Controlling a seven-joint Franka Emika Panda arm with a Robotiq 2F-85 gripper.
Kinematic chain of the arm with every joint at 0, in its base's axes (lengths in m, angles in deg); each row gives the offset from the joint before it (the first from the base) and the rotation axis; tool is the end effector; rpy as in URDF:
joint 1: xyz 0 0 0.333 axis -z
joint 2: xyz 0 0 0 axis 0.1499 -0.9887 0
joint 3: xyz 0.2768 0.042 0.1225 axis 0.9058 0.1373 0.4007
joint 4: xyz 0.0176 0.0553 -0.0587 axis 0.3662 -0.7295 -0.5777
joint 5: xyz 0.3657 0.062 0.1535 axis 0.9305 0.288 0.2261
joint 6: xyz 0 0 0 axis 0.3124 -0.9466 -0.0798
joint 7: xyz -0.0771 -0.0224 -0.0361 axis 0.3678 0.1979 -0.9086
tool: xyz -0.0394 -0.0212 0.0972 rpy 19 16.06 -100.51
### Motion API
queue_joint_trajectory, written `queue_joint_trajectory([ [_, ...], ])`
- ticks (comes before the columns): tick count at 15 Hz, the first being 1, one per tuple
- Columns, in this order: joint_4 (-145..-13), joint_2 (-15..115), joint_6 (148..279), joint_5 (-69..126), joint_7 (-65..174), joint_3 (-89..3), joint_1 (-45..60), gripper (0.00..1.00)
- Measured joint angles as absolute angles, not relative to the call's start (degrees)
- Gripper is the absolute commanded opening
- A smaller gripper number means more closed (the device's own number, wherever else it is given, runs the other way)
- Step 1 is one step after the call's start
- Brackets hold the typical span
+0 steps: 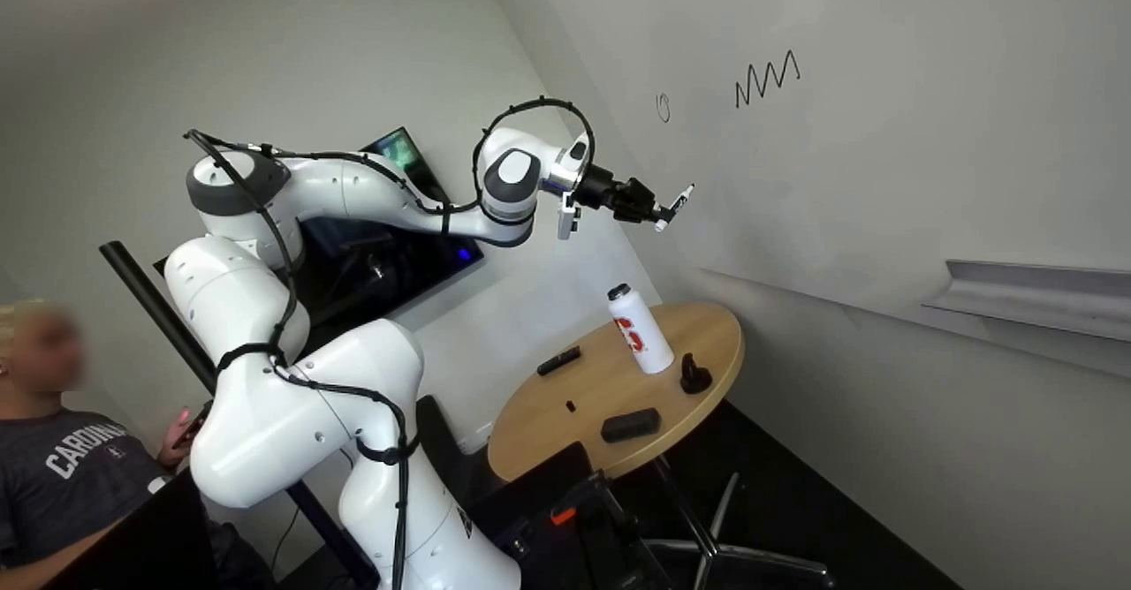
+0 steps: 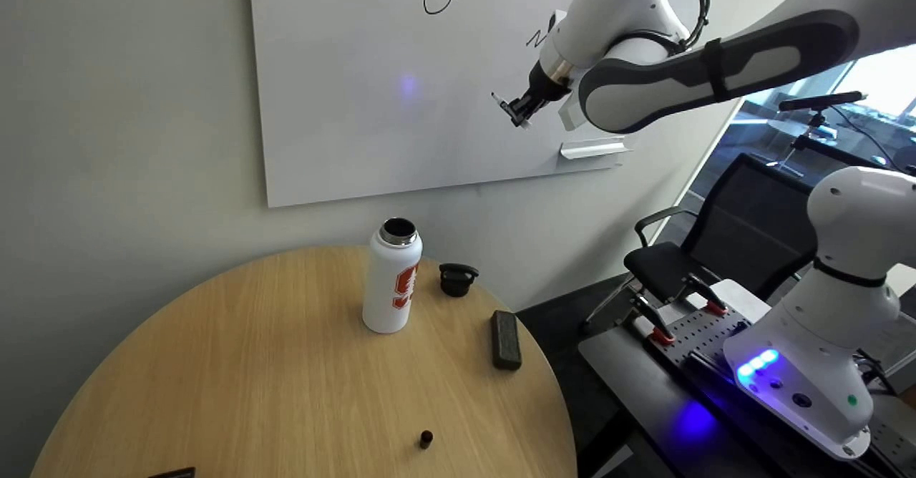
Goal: Use the marker to write on the board
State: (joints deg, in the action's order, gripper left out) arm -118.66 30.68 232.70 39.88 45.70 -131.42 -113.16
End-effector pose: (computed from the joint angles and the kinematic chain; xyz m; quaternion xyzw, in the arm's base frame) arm 0.4680 0.2898 0.3792 0.9337 0.1325 0.2903 0.1626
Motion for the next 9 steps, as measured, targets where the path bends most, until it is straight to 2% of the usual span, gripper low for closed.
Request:
queue_joint_trajectory([
  [9, -114.5, 33.07, 232.31, 38.78, 45.68, -123.58, -104.39, 0.05],
])
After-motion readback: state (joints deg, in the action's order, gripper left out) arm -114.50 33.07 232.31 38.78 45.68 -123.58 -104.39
